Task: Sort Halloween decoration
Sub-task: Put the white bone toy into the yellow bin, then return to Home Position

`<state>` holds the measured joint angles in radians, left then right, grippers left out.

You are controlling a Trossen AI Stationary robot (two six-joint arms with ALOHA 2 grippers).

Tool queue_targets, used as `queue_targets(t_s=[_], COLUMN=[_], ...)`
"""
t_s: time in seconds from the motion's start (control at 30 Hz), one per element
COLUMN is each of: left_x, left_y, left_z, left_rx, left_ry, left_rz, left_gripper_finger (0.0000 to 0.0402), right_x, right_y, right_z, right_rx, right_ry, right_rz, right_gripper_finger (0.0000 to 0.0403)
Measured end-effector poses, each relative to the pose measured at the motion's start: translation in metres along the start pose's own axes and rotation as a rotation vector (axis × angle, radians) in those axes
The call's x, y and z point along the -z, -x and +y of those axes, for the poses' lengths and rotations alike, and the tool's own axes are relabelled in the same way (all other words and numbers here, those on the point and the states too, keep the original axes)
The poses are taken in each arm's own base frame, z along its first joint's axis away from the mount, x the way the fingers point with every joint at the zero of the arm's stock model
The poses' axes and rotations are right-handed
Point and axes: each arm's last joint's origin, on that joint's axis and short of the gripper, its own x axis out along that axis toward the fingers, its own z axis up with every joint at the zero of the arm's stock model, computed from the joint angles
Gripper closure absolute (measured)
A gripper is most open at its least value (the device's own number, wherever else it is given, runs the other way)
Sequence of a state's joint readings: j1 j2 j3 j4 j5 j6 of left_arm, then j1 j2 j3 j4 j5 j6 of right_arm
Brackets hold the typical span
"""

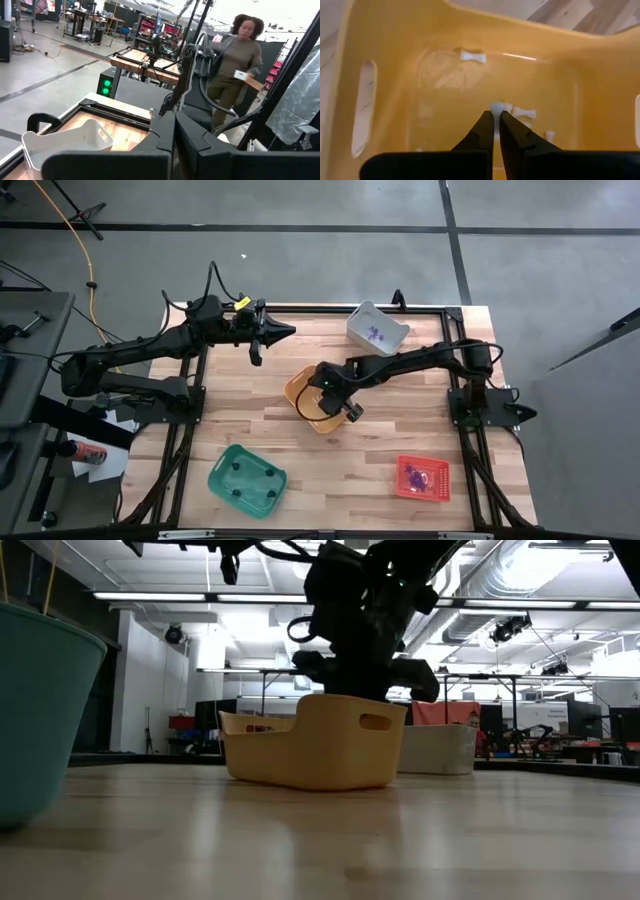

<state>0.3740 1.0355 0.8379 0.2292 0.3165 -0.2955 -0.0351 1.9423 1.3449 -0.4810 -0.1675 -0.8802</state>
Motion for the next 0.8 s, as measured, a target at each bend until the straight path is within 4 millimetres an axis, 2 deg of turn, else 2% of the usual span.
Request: queue_targets(t_s=[0.13, 0.23, 0.37, 0.53, 0.63, 0.73, 0.8], left_x=[0.000, 0.000, 0.000, 0.000, 0.000, 0.000, 0.001], left_y=[0.000, 0.000, 0.000, 0.000, 0.000, 0.000, 0.000], left_z=[0.000, 0.000, 0.000, 0.000, 0.000, 0.001, 0.001], left_rx=[-0.009, -0.013, -0.014, -0.014, -0.014, -0.014, -0.017], left_ry=[-0.002, -0.002, -0.002, -0.001, -0.001, -0.001, -0.017], left_rz=[-0.003, -0.004, -0.004, -0.004, -0.003, -0.003, 0.007], left_gripper_finger=[0.0401, 0.0401, 0.0401, 0.0401, 0.0402, 0.0402, 0.0402], right_x=[-0.006, -0.007, -0.008, -0.012, -0.015, -0.023, -0.027], right_y=[-0.001, -0.001, -0.001, -0.002, 0.000, 0.008, 0.018], right_z=[-0.001, -0.001, -0.001, 0.002, 0.004, 0.001, -0.002], right_rx=[0.030, 0.038, 0.038, 0.037, 0.056, 0.102, 0.097], right_ry=[-0.020, -0.067, -0.096, -0.051, -0.014, -0.005, -0.046], right_rz=[-0.030, -0.042, -0.045, -0.044, -0.001, 0.081, 0.104], right_gripper_finger=[0.0393, 0.0377, 0.0330, 0.0265, 0.0241, 0.0245, 0.0267])
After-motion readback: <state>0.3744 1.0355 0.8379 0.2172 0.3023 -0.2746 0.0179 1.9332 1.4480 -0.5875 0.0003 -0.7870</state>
